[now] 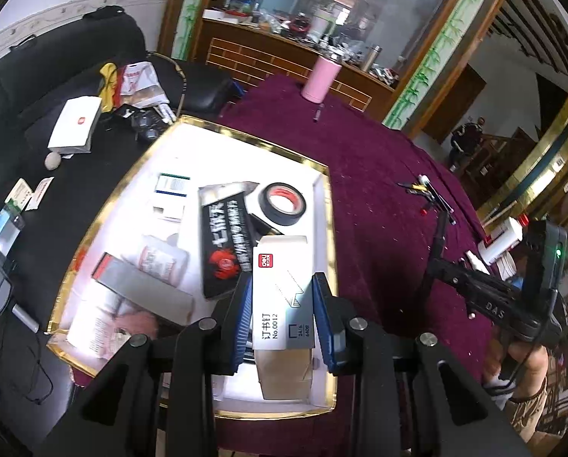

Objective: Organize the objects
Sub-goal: 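Lower the staple box into the tray with the left tool while the right tool lowers the black marker there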

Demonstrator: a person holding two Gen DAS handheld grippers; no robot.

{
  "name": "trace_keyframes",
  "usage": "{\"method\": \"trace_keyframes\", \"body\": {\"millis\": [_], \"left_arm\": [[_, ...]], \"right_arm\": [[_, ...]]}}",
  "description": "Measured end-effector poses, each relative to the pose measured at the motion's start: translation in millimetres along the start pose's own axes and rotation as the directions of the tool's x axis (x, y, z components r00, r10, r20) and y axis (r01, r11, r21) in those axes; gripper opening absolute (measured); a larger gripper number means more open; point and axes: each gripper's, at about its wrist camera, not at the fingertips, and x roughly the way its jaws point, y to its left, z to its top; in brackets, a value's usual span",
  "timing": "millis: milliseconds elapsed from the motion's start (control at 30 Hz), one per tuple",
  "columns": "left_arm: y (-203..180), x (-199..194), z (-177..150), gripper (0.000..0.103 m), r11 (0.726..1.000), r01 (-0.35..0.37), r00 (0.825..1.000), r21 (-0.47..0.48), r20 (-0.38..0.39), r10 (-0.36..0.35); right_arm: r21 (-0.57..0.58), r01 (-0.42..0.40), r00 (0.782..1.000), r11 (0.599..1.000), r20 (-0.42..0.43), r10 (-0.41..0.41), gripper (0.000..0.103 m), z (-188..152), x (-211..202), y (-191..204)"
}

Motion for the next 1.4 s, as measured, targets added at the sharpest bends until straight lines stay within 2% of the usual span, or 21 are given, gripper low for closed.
{"method": "trace_keyframes", "body": {"millis": [400, 733, 867, 1100, 1400], "left_arm": [[36, -5, 23, 0.030, 0.994, -0.107, 0.994, -0.013, 0.023, 0.107], [56, 5, 52, 0.030, 0.989, -0.150, 0.988, 0.006, 0.022, 0.150], [73, 22, 70, 0.030, 0.986, -0.169, 0.986, 0.000, -0.004, 0.169], [92, 58, 85, 0.030, 0.974, -0.226, 0.971, 0.000, -0.083, 0.225], [88, 97, 91, 0.030, 0.977, -0.207, 0.962, 0.044, -0.175, 0.211]], "right_arm": [[-0.028, -0.021, 0.999, 0.999, -0.029, 0.020, 0.016, -1, 13, 16], [-0.055, -0.038, 0.998, 0.998, -0.053, 0.035, 0.016, 2, 26, 35], [-0.061, -0.049, 0.997, 0.997, -0.058, 0.046, 0.016, 3, 28, 42], [-0.081, -0.060, 0.996, 0.995, -0.064, 0.055, 0.016, 8, 31, 55], [-0.088, -0.064, 0.996, 0.994, -0.066, 0.058, 0.016, 13, 36, 63]]}}
